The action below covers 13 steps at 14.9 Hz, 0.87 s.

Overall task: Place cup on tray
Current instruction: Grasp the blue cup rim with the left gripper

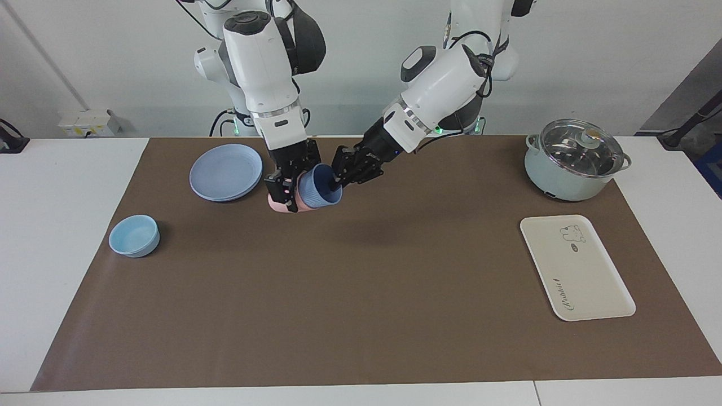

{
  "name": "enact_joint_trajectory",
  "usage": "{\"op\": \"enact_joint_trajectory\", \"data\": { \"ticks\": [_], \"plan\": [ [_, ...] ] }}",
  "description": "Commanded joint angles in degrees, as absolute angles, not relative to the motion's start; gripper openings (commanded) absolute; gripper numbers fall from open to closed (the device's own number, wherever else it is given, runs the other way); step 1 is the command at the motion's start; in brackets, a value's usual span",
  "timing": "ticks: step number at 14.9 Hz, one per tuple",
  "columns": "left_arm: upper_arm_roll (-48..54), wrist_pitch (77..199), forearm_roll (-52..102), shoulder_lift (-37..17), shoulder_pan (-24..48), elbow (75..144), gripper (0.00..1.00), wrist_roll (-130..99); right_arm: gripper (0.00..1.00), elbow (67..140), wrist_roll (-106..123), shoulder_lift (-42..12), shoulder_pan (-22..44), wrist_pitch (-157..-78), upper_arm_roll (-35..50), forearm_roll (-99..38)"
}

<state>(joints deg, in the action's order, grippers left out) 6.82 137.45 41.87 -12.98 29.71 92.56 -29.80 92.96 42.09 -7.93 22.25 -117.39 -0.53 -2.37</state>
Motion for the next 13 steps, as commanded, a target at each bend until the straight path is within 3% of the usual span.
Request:
{"op": "enact_joint_trajectory", "data": {
  "ticks": [1, 8, 13],
  "plan": [
    [6.6, 135.4, 40.5, -12.8, 30.2, 92.5, 0.0, -28.7, 0.0, 92.1, 40.7, -8.3, 22.0, -117.9, -0.4, -1.1],
    [6.0, 122.2, 34.1, -14.7, 27.0, 83.4, 0.0, -28.9, 0.0, 92.1, 40.0, -8.3, 22.0, -117.7, -0.4, -1.1],
    [5.5, 116.5, 29.1, -12.1, 20.1, 81.4, 0.0, -28.8, 0.0, 92.1, 39.3, -8.2, 21.9, -117.2, -0.4, -1.1]
  ]
}}
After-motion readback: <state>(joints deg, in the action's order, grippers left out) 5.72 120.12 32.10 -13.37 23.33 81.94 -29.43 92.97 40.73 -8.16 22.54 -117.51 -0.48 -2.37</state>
